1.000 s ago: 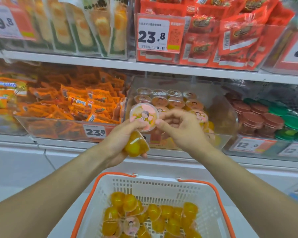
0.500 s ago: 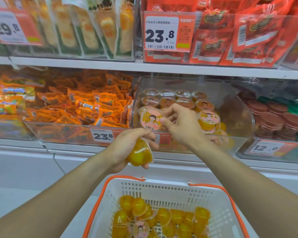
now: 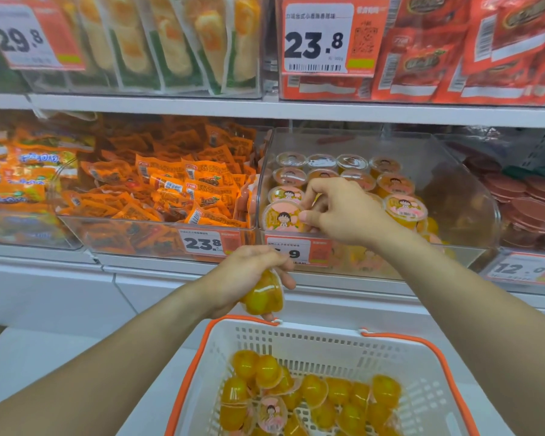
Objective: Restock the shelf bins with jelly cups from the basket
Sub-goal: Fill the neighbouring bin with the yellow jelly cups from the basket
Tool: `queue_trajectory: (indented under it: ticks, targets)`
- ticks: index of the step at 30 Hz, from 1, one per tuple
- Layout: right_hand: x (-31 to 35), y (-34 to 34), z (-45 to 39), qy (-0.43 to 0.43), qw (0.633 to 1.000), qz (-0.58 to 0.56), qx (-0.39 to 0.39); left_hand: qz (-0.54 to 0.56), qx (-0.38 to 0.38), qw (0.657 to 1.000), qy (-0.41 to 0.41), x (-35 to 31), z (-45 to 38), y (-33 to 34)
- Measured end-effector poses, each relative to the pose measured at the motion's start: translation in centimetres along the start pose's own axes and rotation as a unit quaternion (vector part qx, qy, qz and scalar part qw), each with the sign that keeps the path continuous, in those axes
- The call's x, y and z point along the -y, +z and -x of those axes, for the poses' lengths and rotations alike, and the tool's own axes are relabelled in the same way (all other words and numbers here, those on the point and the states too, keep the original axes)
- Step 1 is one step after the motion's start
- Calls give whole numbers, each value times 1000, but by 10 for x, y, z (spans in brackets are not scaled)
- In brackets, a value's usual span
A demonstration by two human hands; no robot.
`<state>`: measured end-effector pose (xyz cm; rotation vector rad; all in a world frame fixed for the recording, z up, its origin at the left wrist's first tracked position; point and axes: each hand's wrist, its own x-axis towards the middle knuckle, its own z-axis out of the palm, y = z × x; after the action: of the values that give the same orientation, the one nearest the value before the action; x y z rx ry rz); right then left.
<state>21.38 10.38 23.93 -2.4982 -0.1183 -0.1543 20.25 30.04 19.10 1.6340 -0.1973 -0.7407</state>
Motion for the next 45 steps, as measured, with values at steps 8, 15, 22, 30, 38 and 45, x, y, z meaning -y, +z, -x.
queue_trajectory:
  ticks: [8, 15, 22, 30, 38, 45]
  targets:
    - [-1, 2, 1, 2, 1000, 5, 5, 4, 0, 1000, 13, -2, -1, -3]
    - [1, 3, 3, 8, 1000, 25, -9, 9, 6, 1000, 20, -2, 1, 0]
    - [-11, 2, 10, 1, 996, 10, -93, 124, -94, 982, 106, 1, 1, 18]
    - [15, -5, 58, 155, 915, -338, 156, 49, -225, 893, 387, -1, 2, 41]
    - [0, -11, 71, 108, 890, -430, 105, -100, -197, 870, 441, 0, 4, 48]
    - [-37, -32, 53, 65, 969, -149, -186, -508, -320, 728, 330, 2, -2, 42]
